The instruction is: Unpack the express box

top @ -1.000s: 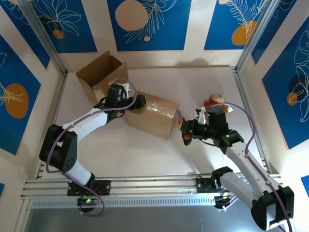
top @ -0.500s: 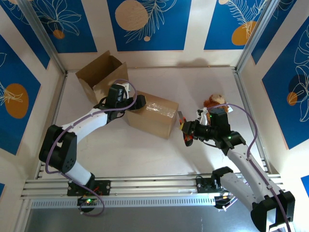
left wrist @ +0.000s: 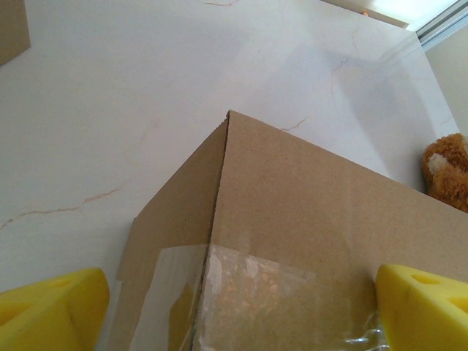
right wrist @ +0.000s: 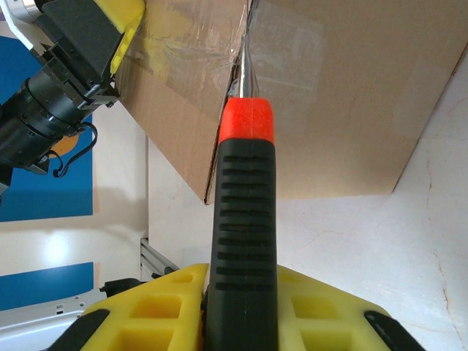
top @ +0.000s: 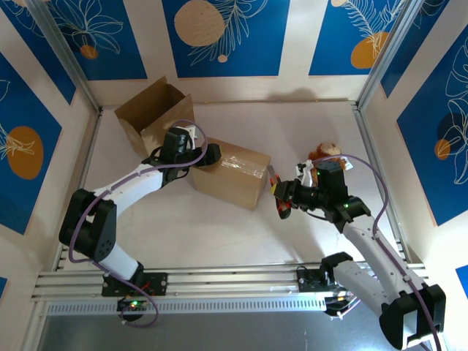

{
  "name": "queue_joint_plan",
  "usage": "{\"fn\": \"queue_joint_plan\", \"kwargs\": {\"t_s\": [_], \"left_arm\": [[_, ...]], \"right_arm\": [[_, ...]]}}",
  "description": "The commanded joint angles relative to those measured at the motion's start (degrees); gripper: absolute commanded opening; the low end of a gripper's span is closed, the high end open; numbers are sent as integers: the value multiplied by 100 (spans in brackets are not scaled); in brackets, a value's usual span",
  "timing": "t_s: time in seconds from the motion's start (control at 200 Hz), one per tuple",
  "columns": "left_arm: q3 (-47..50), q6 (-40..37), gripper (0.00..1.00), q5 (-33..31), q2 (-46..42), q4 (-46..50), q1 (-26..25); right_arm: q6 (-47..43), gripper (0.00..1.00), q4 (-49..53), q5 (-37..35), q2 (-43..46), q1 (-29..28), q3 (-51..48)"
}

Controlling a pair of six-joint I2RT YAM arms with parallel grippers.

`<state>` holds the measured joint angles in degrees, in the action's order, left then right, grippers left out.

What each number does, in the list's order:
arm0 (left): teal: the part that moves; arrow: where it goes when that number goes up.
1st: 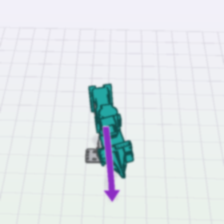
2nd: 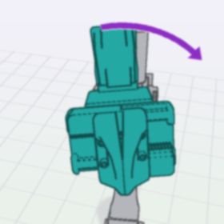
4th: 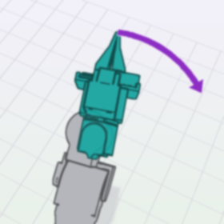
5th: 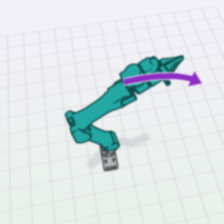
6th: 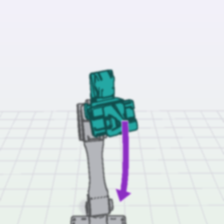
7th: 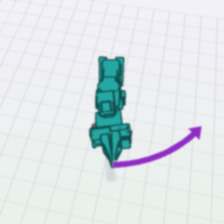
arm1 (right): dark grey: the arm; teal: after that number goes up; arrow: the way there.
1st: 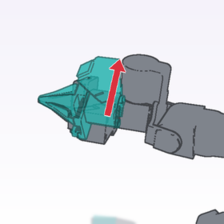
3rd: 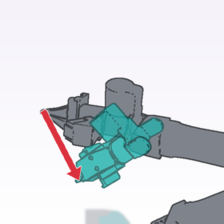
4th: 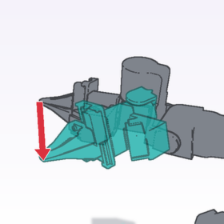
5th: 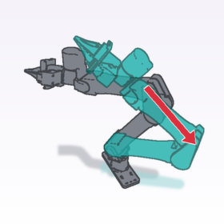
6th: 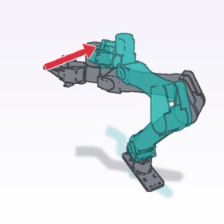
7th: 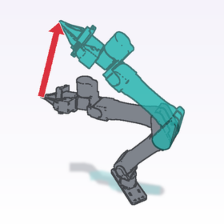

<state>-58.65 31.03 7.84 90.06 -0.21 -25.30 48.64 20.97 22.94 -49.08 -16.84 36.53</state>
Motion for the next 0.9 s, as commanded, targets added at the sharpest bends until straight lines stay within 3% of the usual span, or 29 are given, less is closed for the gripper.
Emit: {"fn": "queue_joint_plan", "kwargs": {"t_s": [0.0, 0.89], "left_arm": [[205, -229, 92, -395, 240, 1080, 25], [209, -211, 92, -370, 283, 1047, 25]], "right_arm": [[62, 0, -69, 125, -8, -46, 152], [98, 0, 96, -105, -86, -191, 150]]}}
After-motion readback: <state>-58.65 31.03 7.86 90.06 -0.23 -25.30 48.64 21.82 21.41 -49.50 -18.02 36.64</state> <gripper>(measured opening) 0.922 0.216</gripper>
